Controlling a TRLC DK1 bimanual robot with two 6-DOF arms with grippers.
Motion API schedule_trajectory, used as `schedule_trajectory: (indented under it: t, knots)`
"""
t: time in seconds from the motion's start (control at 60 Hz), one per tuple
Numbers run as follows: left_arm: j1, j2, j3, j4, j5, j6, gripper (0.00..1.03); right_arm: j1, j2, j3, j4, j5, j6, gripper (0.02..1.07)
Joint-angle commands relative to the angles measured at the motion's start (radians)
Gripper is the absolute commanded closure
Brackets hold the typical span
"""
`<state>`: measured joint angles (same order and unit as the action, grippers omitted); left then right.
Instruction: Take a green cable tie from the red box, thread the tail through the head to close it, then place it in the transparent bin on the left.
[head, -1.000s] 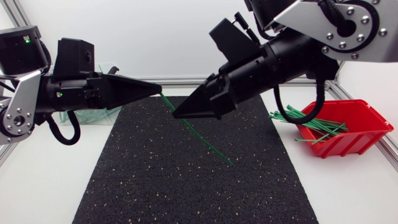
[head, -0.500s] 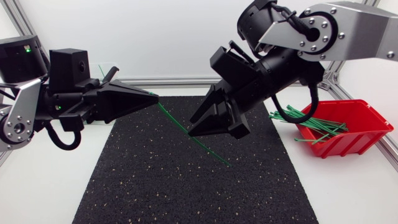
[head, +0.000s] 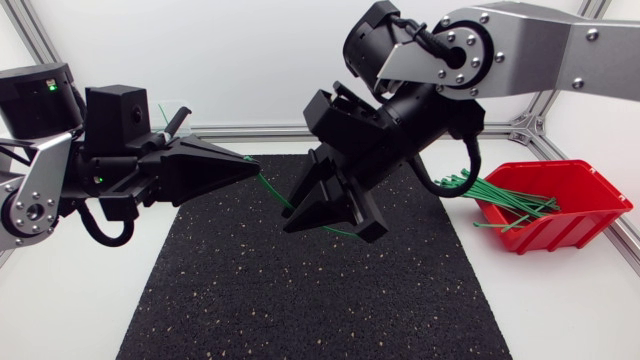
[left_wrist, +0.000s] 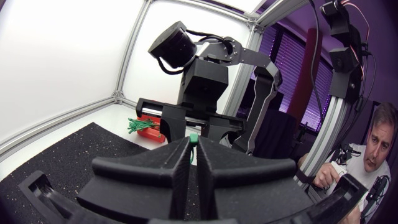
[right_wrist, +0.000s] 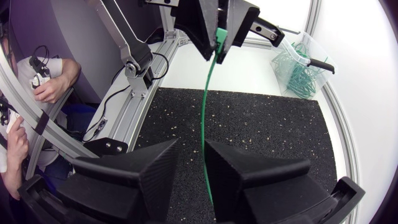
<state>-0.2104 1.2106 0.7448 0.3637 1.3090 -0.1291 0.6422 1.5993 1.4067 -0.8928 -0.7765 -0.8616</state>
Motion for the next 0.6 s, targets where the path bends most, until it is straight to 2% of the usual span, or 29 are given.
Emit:
schedule_trajectory:
  t: [0.0, 0.083, 0.167, 0.417, 0.467, 0.517, 0.55, 0.583]
  knots:
    - [0.005, -0.006, -0.024, 0.001, 0.016, 0.020, 1.00, 0.005, -0.012, 0.009, -0.018, 0.008, -0.020, 0.80]
    - [0.008, -0.006, -0.024, 0.001, 0.016, 0.020, 1.00, 0.007, -0.018, 0.008, -0.029, 0.010, -0.020, 0.81]
    - [0.009, -0.008, -0.027, 0.001, 0.016, 0.022, 1.00, 0.017, -0.025, 0.003, -0.034, 0.016, -0.017, 0.99]
    - [0.034, -0.020, -0.035, 0.006, 0.018, 0.023, 0.99, 0.037, -0.075, -0.020, -0.017, 0.114, 0.021, 1.01]
    - [0.040, -0.025, -0.035, 0.006, 0.018, 0.023, 0.95, 0.051, -0.087, -0.034, 0.003, 0.154, 0.036, 1.01]
    - [0.043, -0.033, -0.041, 0.007, 0.030, 0.034, 0.81, 0.062, -0.096, -0.045, 0.014, 0.198, 0.049, 1.01]
    - [0.048, -0.042, -0.045, 0.007, 0.030, 0.051, 0.66, 0.065, -0.101, -0.051, 0.026, 0.235, 0.059, 1.01]
    - [0.051, -0.043, -0.045, 0.007, 0.030, 0.055, 0.58, 0.068, -0.104, -0.058, 0.035, 0.276, 0.065, 1.01]
